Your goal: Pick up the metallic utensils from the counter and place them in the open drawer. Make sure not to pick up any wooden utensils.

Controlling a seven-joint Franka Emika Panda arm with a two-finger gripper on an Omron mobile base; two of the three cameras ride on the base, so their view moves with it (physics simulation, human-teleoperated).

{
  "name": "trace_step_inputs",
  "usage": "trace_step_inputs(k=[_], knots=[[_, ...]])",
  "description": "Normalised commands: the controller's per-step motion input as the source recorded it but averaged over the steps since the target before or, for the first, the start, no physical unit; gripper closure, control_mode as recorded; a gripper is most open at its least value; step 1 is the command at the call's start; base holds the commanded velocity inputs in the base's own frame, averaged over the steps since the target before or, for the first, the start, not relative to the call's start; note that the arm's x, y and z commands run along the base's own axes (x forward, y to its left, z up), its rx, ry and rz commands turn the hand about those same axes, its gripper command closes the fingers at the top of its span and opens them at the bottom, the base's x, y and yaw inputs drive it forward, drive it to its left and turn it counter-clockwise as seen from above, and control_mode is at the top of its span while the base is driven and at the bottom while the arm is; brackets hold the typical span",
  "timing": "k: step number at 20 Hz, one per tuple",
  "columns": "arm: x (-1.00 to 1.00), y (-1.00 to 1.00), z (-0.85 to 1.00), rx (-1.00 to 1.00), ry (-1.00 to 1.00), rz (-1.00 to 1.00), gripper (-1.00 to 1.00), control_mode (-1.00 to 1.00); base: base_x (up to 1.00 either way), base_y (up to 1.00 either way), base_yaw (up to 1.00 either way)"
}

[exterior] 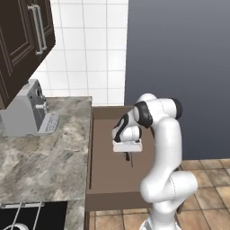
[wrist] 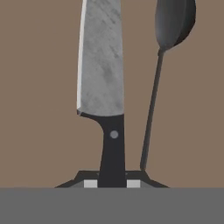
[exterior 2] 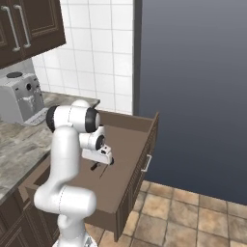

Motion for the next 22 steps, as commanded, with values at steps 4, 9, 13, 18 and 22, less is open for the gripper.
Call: trace_step_inputs(k=[4,9,13,18,22], knots=[[0.29,0.00,0.00,-0.01,-0.08,0.00,1.00,-1.00,0.00,0.00,0.00],[0.04,0.00,-0.09,0.00,-0.01,0.00,1.00,-1.00,0.00,0.00,0.00],[0.00,0.00,0.00,0.00,0.01,0.00,1.00,-1.00,0.00,0.00,0.00],[0.00,0.00,0.00,0.00,0.03,0.00,-1.00,-1.00,0.00,0.00,0.00],[0.00,0.00,0.00,0.00,0.01,0.00,-1.00,-1.00,0.00,0.00,0.00]])
